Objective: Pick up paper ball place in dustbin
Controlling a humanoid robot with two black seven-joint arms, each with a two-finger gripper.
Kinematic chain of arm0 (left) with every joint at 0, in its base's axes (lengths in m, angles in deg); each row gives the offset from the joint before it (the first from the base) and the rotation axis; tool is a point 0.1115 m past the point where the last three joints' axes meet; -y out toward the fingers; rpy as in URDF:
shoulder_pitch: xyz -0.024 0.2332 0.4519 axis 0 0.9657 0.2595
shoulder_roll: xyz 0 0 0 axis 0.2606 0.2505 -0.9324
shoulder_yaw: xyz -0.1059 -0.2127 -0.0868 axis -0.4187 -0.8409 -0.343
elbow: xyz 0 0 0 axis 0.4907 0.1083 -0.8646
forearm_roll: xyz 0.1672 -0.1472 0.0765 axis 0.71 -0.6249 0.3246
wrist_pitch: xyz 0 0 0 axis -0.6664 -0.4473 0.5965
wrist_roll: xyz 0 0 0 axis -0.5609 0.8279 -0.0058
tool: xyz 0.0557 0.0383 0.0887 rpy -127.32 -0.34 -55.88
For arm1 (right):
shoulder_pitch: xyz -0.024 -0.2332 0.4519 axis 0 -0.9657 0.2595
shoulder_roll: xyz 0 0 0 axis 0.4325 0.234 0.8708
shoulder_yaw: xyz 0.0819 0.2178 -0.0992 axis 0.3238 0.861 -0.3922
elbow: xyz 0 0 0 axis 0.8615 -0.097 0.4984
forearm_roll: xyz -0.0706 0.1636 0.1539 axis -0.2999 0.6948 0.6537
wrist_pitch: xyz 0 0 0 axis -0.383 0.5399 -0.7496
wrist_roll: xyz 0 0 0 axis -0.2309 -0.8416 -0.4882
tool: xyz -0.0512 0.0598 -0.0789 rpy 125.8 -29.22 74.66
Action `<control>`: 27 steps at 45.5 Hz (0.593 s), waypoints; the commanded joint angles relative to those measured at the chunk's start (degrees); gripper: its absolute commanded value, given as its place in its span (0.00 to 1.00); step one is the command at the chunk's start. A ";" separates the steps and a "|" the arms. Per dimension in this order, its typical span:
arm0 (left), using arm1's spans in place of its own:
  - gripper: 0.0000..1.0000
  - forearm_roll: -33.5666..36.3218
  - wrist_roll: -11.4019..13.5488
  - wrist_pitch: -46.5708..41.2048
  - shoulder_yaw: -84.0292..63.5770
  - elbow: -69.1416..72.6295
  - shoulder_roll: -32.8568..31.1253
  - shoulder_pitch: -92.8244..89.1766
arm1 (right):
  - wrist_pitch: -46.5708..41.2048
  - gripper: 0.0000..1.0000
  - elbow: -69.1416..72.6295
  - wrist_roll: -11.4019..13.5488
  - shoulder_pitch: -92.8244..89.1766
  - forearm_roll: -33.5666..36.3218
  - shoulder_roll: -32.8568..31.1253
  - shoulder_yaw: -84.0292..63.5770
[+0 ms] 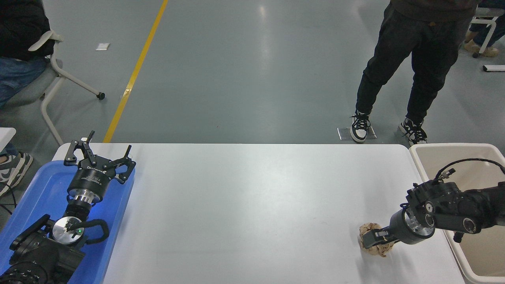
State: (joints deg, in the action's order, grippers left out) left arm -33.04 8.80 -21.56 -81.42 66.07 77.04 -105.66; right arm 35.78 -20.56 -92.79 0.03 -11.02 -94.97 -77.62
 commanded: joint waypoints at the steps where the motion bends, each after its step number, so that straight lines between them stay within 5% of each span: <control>1: 0.99 0.00 -0.01 0.00 0.00 0.00 0.00 0.00 | -0.29 0.00 0.71 -0.48 1.77 0.76 -0.26 0.65; 15: 0.99 0.09 -0.01 0.00 0.09 0.00 0.00 0.00 | -8.99 0.00 21.00 -1.36 34.17 6.21 -13.00 -14.27; 27: 0.99 0.09 -0.01 0.00 0.09 0.00 0.00 0.00 | -21.99 0.00 33.50 -5.40 74.09 12.80 -11.08 -33.97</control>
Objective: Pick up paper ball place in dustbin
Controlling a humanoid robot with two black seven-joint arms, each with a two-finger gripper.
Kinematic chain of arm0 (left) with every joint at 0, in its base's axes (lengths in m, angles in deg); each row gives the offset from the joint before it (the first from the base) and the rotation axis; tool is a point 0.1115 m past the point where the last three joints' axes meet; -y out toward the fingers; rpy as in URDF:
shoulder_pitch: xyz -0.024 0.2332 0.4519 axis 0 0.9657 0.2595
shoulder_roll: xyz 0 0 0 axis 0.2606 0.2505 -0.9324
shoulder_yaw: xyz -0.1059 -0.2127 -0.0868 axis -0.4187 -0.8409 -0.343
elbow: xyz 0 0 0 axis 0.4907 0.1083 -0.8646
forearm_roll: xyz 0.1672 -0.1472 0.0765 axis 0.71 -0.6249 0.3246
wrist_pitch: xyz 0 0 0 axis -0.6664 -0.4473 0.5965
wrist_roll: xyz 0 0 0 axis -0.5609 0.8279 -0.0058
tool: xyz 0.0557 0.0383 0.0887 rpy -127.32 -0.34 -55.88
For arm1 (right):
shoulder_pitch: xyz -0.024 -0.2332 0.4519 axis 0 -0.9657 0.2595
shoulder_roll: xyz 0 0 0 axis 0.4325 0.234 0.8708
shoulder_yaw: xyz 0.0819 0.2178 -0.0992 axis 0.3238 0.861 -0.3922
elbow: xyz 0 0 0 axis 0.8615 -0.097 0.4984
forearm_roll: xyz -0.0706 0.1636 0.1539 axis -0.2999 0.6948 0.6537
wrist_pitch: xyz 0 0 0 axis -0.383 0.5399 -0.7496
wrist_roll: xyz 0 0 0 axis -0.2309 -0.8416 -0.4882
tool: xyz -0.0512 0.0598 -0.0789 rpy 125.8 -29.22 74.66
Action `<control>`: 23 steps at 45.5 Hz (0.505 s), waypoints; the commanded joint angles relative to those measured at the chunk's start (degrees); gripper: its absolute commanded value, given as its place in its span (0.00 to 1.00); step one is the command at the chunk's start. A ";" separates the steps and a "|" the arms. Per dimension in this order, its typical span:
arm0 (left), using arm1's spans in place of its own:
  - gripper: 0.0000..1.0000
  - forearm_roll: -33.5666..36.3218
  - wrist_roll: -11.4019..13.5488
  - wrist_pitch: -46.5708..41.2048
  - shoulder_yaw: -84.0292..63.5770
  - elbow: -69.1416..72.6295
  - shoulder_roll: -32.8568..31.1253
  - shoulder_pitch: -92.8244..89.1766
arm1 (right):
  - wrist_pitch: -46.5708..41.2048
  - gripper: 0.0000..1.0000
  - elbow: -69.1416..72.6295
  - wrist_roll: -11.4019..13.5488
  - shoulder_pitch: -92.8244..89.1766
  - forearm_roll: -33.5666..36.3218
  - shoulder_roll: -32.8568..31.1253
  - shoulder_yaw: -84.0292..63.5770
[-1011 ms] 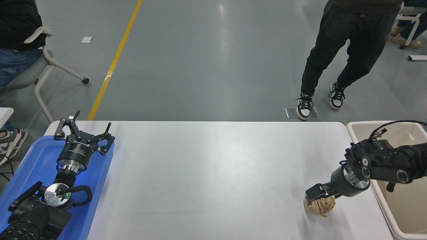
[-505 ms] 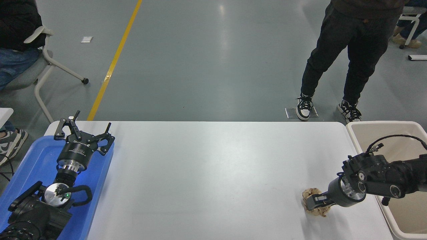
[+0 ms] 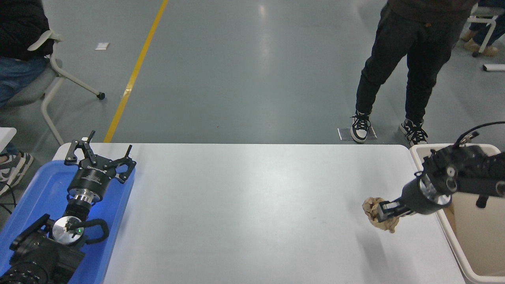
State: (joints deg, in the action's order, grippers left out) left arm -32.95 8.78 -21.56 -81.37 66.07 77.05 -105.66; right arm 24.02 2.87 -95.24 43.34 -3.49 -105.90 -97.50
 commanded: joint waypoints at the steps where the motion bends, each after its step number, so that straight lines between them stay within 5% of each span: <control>1: 0.99 0.00 0.01 0.00 -0.05 -0.01 0.00 0.01 | -11.28 0.00 10.16 -3.21 32.45 5.45 0.29 -14.36; 23: 0.99 -0.09 0.01 0.00 -0.05 -0.01 0.00 0.01 | -12.43 0.00 8.49 -3.39 39.50 5.01 2.40 -18.05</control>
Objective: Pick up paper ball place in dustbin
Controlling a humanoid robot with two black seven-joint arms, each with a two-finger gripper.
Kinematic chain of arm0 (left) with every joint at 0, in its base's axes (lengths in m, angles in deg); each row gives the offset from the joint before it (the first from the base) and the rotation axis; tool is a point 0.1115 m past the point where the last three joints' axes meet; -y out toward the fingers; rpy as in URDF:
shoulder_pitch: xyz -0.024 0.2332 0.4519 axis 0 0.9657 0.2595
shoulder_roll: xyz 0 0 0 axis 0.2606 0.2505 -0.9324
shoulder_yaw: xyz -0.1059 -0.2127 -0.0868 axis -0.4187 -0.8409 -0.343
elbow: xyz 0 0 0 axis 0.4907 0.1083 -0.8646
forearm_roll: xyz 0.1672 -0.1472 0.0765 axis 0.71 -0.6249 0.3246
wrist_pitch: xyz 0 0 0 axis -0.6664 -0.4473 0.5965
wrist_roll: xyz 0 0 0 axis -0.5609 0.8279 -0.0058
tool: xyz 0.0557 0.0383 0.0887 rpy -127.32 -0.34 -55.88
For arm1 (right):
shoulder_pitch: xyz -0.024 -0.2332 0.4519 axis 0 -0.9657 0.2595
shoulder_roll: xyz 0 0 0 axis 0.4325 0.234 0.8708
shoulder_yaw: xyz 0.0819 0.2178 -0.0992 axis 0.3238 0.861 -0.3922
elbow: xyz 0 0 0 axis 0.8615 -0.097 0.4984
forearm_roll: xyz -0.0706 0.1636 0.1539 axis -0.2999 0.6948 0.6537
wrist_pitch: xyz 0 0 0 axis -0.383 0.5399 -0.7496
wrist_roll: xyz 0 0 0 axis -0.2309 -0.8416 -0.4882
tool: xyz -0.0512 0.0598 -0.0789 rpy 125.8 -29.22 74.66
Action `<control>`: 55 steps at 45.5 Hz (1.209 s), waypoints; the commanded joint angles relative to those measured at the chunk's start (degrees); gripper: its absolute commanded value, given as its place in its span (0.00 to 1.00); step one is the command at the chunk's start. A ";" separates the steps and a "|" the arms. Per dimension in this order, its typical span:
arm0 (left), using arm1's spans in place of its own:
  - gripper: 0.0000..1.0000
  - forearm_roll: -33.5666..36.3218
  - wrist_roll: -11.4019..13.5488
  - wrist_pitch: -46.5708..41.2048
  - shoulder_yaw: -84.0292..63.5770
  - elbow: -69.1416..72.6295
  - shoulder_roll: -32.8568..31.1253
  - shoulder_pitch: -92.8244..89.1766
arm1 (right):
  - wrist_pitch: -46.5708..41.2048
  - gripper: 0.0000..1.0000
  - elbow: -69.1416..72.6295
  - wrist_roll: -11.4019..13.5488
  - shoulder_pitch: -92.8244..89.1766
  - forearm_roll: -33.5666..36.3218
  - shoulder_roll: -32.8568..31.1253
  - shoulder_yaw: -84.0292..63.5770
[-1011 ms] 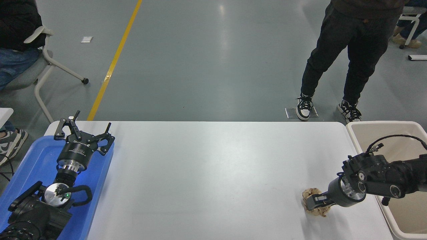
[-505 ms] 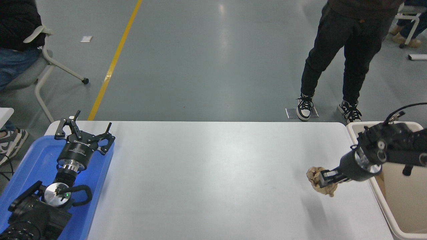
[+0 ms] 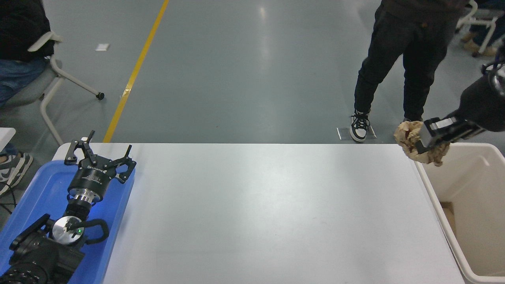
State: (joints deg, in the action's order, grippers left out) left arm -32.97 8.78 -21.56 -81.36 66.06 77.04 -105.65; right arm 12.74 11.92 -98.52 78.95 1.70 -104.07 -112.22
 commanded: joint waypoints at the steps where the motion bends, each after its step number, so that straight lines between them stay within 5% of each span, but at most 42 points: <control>1: 0.99 0.02 0.01 0.00 -0.06 0.00 0.00 0.00 | -1.16 0.00 -1.17 -0.11 3.54 -0.44 0.48 -3.94; 10: 0.99 -0.07 0.01 0.00 -0.06 0.00 0.00 0.00 | -0.99 0.00 -14.08 -0.29 -5.85 -5.70 -2.23 -8.16; 16: 0.99 -0.07 0.01 0.00 -0.06 0.00 0.00 0.00 | 8.05 0.00 -26.12 -0.55 -18.76 -10.80 -7.33 -7.46; 31: 0.99 0.02 0.01 0.00 -0.06 0.00 0.00 0.00 | 31.00 0.00 -53.81 0.24 -61.38 -2.47 -9.54 3.24; 43: 0.99 0.02 0.01 0.00 -0.06 0.00 0.00 -0.09 | 35.40 0.00 -75.35 1.03 -92.95 0.97 0.12 26.19; 55: 0.99 0.02 0.01 0.00 -0.14 0.00 0.00 -0.09 | 39.71 0.00 -77.82 6.65 -102.72 1.32 9.09 33.23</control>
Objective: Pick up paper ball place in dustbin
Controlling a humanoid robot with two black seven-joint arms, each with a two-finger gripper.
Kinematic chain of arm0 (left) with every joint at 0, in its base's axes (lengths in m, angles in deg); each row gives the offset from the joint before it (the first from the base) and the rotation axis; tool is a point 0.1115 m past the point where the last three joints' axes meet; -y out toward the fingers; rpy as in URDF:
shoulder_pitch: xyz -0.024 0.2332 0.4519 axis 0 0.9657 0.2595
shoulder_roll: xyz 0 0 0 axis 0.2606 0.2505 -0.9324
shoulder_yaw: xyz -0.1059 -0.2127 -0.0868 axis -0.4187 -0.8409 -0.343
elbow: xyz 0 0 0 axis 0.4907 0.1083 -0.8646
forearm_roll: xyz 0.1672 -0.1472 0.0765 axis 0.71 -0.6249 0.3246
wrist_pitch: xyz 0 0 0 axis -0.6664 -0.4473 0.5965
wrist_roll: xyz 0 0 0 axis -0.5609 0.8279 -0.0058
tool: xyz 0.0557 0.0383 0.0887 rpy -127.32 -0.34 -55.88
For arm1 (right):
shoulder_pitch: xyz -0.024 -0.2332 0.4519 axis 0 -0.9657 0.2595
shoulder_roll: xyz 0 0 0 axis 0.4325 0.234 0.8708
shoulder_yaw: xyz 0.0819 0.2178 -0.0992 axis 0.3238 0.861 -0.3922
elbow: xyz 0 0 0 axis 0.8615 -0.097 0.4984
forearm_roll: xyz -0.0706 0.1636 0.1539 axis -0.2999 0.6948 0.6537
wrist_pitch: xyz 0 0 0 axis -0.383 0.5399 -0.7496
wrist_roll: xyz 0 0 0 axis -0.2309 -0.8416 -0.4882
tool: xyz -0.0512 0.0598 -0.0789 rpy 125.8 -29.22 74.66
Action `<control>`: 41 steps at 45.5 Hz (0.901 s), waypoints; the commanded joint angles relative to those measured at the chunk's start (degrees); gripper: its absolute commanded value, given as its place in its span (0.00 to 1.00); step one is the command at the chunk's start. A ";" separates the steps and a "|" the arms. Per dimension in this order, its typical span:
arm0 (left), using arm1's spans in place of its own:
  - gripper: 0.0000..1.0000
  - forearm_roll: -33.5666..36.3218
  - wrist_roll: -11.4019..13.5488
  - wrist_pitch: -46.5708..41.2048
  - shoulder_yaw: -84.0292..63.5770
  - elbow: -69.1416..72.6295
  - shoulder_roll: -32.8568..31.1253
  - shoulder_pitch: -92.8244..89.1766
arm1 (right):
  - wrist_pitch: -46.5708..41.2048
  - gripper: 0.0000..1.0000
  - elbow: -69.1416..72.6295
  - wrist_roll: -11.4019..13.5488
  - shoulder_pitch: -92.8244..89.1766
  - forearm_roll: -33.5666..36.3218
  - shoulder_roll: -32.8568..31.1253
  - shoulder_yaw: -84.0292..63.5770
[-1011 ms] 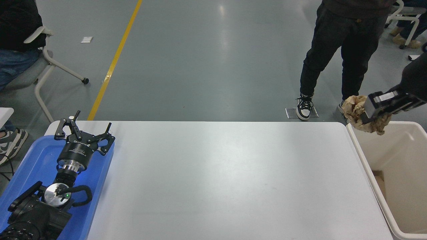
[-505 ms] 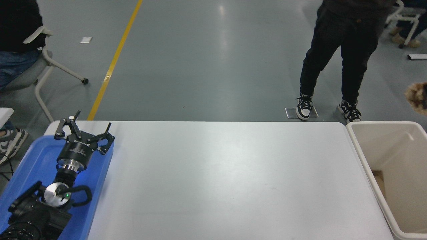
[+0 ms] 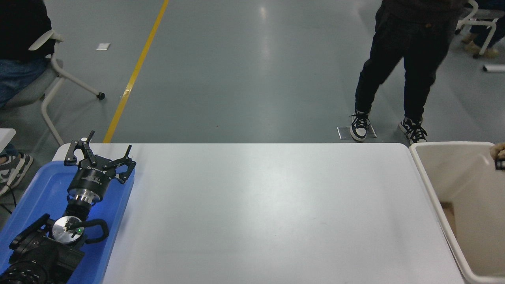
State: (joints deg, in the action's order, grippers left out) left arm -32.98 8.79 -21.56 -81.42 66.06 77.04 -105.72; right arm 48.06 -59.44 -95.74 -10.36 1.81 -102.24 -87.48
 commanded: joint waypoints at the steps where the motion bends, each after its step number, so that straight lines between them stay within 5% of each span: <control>1: 0.99 0.03 0.00 0.00 -0.09 0.00 0.00 -0.03 | 4.47 0.00 -6.46 4.14 -13.76 1.29 7.53 8.67; 15: 0.99 0.03 0.00 0.00 -0.09 -0.08 -0.08 -0.03 | 4.56 0.02 -6.46 4.67 -14.29 1.38 8.15 9.28; 16: 0.99 -0.06 0.00 0.00 -0.09 0.00 -0.09 -0.11 | 4.48 0.14 -6.46 4.67 -14.29 1.38 8.06 9.29; 19: 0.99 -0.06 0.00 0.00 0.00 0.00 -0.08 -0.11 | 4.39 1.00 -6.46 4.67 -14.29 1.73 7.97 9.63; 41: 0.99 -0.06 0.00 0.00 0.00 0.00 -0.09 -0.11 | 3.95 1.00 -5.67 4.67 -13.15 1.82 6.57 9.11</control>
State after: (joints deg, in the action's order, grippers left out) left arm -32.99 8.79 -21.56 -81.44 66.05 76.96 -105.82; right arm 52.03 -65.68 -91.15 -24.03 3.65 -95.25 -77.96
